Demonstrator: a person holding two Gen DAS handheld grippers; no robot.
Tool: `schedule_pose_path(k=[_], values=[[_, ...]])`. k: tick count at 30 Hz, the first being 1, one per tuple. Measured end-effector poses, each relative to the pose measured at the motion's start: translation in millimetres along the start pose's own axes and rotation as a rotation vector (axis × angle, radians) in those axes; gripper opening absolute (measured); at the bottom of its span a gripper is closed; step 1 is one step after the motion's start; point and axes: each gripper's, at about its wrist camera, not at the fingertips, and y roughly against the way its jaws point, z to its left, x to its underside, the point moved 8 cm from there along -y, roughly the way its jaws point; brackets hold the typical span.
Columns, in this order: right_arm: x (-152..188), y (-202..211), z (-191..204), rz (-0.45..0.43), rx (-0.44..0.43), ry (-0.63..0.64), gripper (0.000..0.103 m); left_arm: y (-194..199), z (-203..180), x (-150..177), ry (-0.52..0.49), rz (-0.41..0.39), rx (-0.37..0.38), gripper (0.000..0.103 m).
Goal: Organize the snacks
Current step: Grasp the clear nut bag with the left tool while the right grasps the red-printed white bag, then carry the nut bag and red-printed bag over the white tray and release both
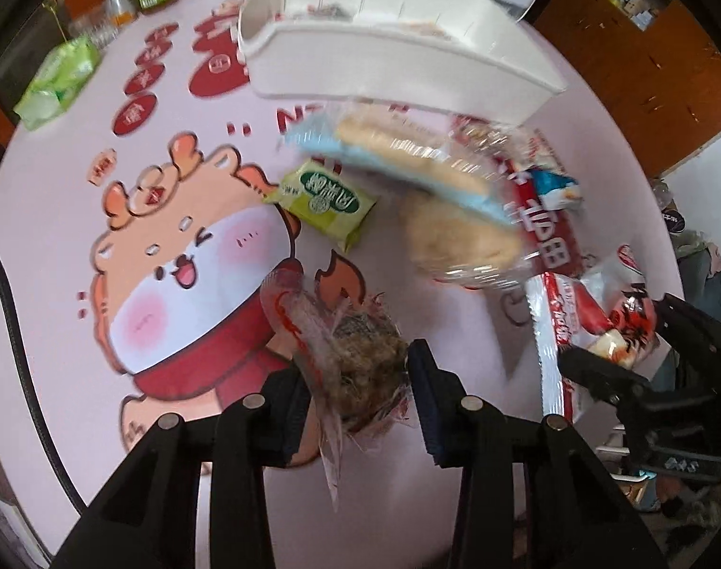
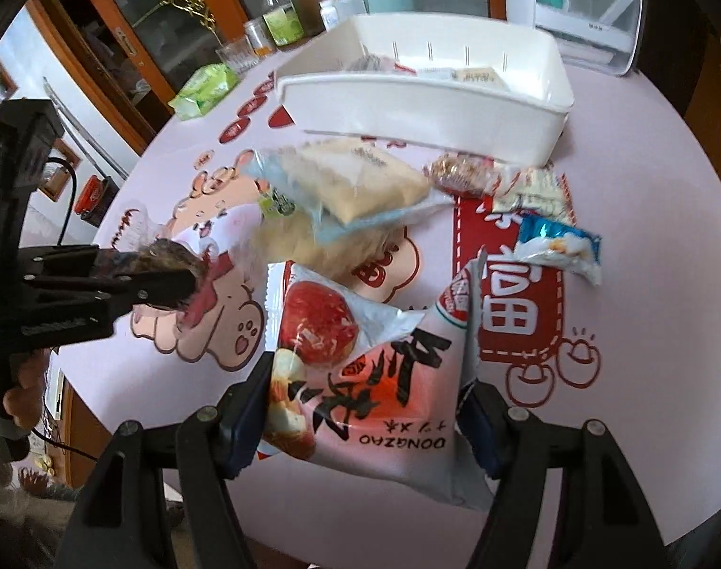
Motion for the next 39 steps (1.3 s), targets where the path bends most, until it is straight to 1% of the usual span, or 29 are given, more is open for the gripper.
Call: schedule_pose_path(k=[5,8,11,17,22,25,29,32,36,39], values=[[-10,27,-2,-0.053,-0.010,0.012,0.070,47,-14,-4,-0.029,-0.073,0.010,0.038],[-20,41,-3,-0.084,-0.011,0.021,0.070,70,-26,-13,-0.045,-0.116,0.021,0.038],[-37,58,-7,-0.120,0.000,0.037,0.070,88,-40,-32,-0.078,-0.163,0.019,0.038],[-91,97,-16,-0.229,0.072,0.082,0.070,119,-61,-82,-0.140,-0.260,-0.001,0.038],[-148,129,-27,-0.335,0.140,0.088,0.070,149,-71,-134,-0.180,-0.355,-0.032,0.038],[-178,141,-34,-0.388,0.169,0.068,0.071,159,-73,-162,-0.192,-0.392,-0.057,0.038],[-215,146,-44,-0.425,0.182,0.032,0.071,165,-73,-204,-0.192,-0.430,-0.077,0.038],[-236,141,-51,-0.442,0.197,0.010,0.071,166,-72,-230,-0.192,-0.454,-0.085,0.038],[-260,121,-62,-0.433,0.196,-0.032,0.072,158,-69,-263,-0.193,-0.470,-0.095,0.039],[-269,102,-71,-0.407,0.201,-0.064,0.072,145,-64,-279,-0.195,-0.481,-0.110,0.039]])
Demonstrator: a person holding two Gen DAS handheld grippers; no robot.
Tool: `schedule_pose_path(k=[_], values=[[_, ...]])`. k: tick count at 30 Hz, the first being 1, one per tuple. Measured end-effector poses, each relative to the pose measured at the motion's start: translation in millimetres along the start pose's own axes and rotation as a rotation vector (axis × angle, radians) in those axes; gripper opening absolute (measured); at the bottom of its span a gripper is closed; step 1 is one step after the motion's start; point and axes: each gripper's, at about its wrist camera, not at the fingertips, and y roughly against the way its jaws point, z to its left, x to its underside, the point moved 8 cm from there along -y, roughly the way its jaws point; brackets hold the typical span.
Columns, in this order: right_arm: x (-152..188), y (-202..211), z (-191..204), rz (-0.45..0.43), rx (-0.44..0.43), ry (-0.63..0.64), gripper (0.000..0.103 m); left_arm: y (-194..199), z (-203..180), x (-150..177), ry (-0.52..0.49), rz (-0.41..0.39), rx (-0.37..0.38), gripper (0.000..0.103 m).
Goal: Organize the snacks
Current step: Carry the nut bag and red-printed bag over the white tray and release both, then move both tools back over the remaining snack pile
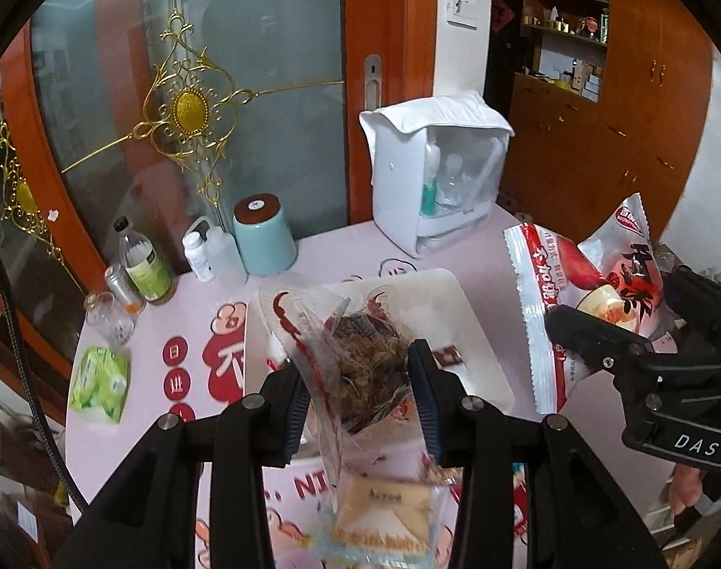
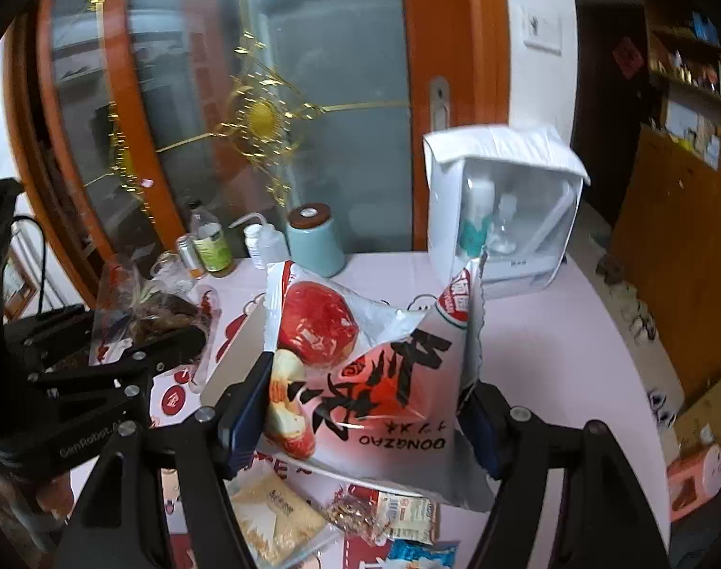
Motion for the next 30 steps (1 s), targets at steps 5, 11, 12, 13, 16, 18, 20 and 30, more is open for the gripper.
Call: schedule_pose_path(k=[5,11,12,13,16,18,20,30], values=[[10,-43,-5,0.066,0.022,0.004,0.073,-41,10,-3,0.041,0.026,-0.012,0.039],[25,-70,-18,0.124,0.026,-0.028,0.084,-79,17,3,0.059,0.061,-0.047,0.071],[27,-70,-21,0.123,0.028,-0.032,0.091,-85,21,4,0.062,0.063,-0.071,0.080],[28,-70,-22,0.119,0.026,-0.035,0.093,-89,23,5,0.068,0.069,-0.069,0.084],[31,-67,-25,0.120,0.019,-0.046,0.094,-94,29,10,0.111,0.095,-0.036,0.090],[34,-64,-26,0.123,0.011,-0.048,0.094,-94,32,14,0.127,0.102,-0.030,0.090],[38,-61,-27,0.128,0.006,-0.049,0.094,-91,35,17,0.131,0.101,-0.036,0.090],[62,-25,-26,0.131,-0.016,-0.024,0.094,-57,34,36,0.113,0.088,-0.057,0.090]])
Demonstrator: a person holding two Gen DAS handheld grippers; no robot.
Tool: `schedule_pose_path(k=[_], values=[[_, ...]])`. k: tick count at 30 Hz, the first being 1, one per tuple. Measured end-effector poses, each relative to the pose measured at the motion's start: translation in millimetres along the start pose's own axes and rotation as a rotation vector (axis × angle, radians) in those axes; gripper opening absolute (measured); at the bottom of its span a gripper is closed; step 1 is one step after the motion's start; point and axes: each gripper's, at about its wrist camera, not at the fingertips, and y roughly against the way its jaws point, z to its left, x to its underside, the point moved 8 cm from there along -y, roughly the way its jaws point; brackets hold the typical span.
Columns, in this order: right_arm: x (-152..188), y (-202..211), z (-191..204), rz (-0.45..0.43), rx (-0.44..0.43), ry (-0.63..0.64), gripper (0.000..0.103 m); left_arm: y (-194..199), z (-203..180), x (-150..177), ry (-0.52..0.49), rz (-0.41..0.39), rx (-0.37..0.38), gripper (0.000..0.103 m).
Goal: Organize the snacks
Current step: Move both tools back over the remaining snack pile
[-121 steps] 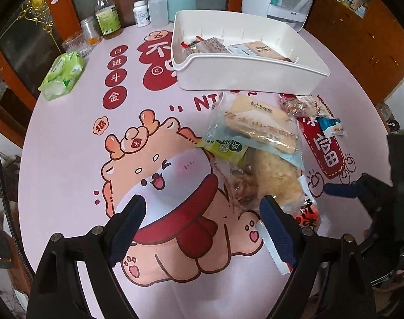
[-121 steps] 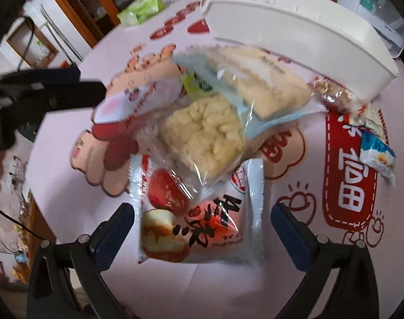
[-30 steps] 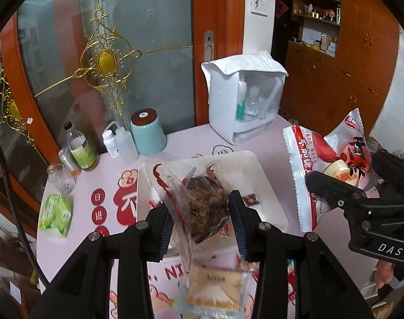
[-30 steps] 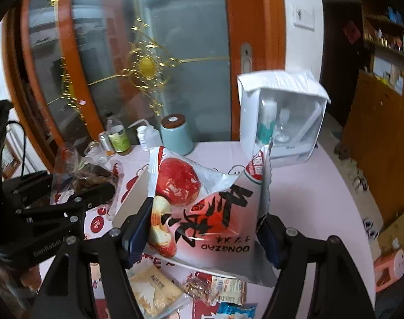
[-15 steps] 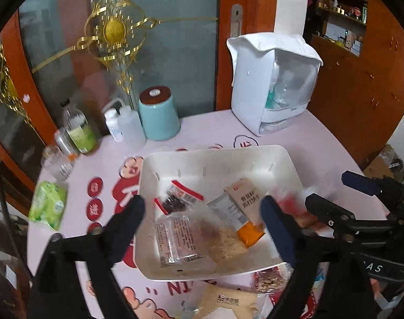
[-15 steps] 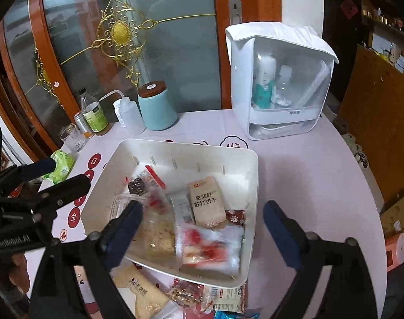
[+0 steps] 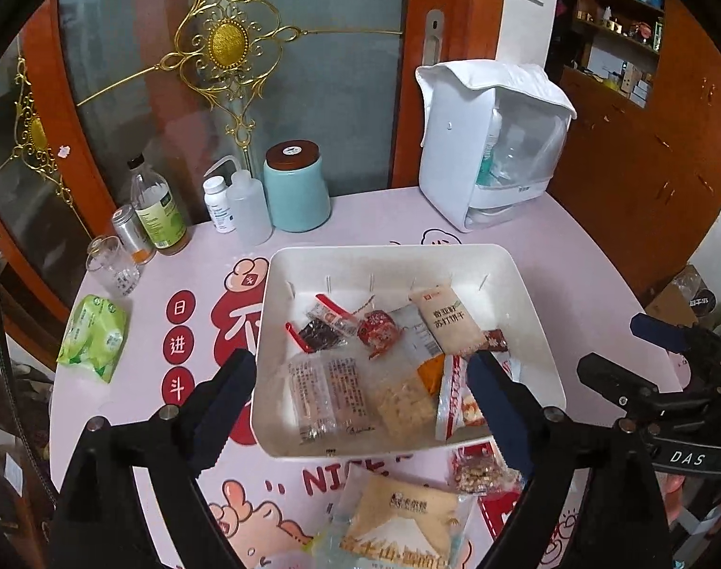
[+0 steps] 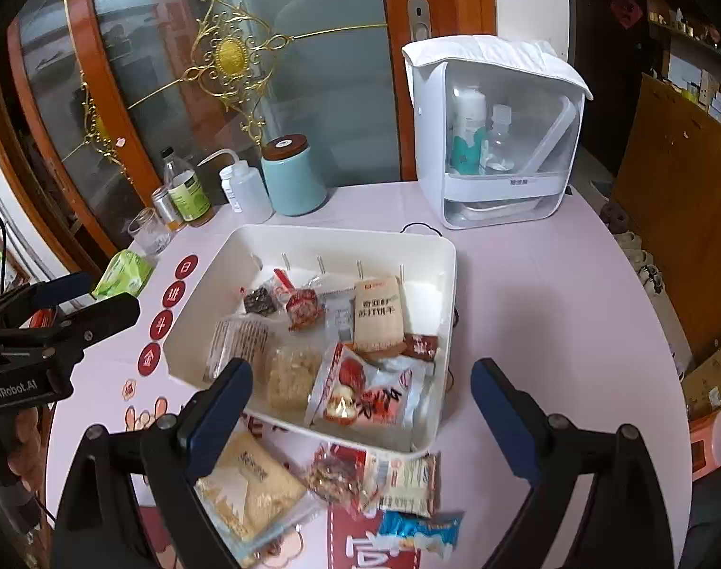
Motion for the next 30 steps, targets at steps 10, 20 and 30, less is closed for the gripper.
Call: schedule_pose_path(k=[10,20,30], values=[[50,31,-11,0.023,-0.019,0.048,0.094,45,-21,41,-0.019,-0.002,-0.009,0.090],[112,41,-25,0.068,0.009,0.227,0.094,73,-49,107,-0.036,0.019,-0.052,0.090],[164,9,-38,0.172,-0.038,0.353,0.093,60,-52,200,-0.020,0.136,-0.064,0.090]])
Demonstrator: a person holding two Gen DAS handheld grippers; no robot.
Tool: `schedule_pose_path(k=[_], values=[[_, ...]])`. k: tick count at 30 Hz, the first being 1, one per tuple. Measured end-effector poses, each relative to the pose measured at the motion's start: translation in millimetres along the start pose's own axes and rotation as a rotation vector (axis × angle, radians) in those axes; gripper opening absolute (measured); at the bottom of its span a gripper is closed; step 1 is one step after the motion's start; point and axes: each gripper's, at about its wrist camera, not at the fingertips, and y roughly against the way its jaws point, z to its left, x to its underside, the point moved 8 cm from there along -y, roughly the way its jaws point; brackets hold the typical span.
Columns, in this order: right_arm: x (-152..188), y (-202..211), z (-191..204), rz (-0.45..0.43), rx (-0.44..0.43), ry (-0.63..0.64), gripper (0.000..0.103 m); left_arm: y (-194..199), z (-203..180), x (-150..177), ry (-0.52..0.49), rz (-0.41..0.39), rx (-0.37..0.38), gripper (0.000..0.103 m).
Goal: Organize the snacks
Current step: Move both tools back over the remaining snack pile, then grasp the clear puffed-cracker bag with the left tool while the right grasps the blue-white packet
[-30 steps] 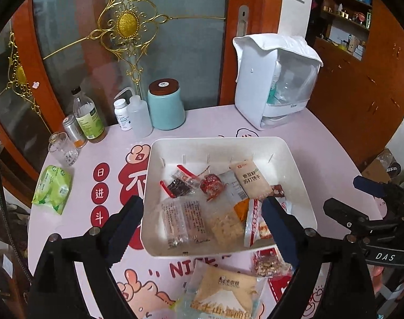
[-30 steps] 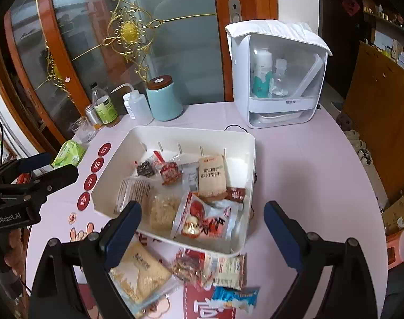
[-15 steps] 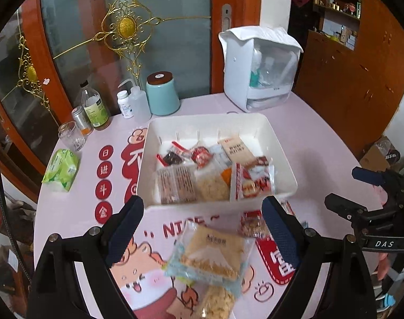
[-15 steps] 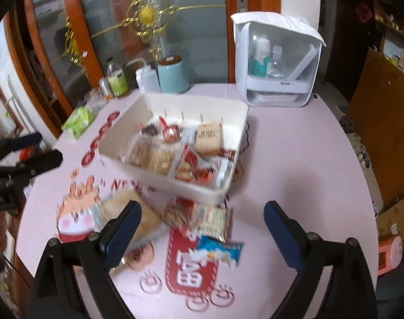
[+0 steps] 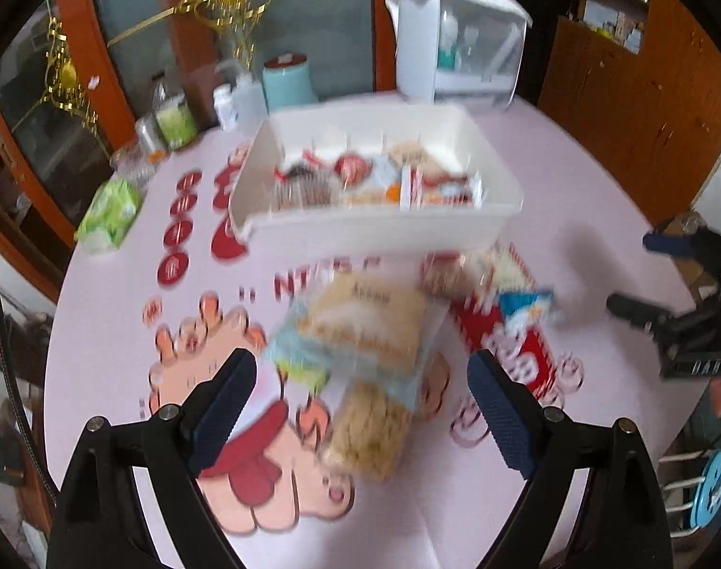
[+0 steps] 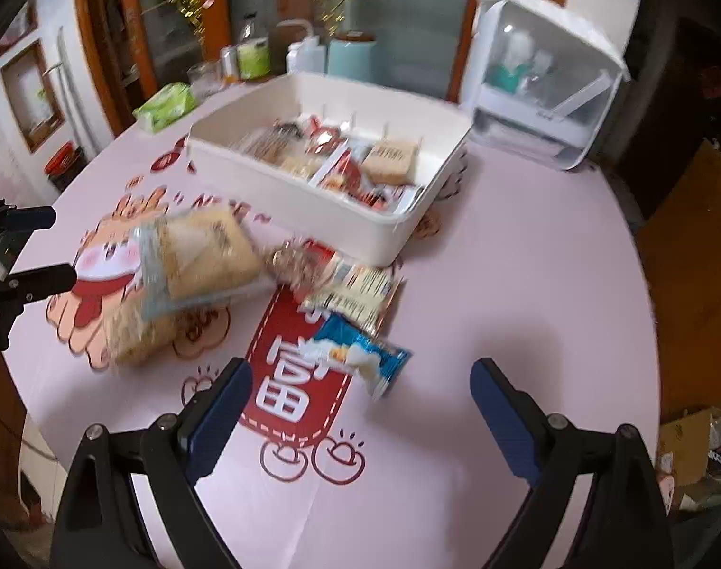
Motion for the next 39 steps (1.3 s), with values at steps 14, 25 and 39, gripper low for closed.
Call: schedule_pose_path(k=[14,25,39], values=[[12,-82,0,0.096,-0.049,0.182,0.092,-86,-3,77,-0.071,0.234,0.013,0.090],[14,-120,7,0.207,-0.148,0.209,0.053,-126,-9,80,-0.097,0.308,0.056,0.090],[28,-92,32,0.155,-0.233,0.142,0.029,-133,-13,86,-0.070,0.323,0.058,0.059]])
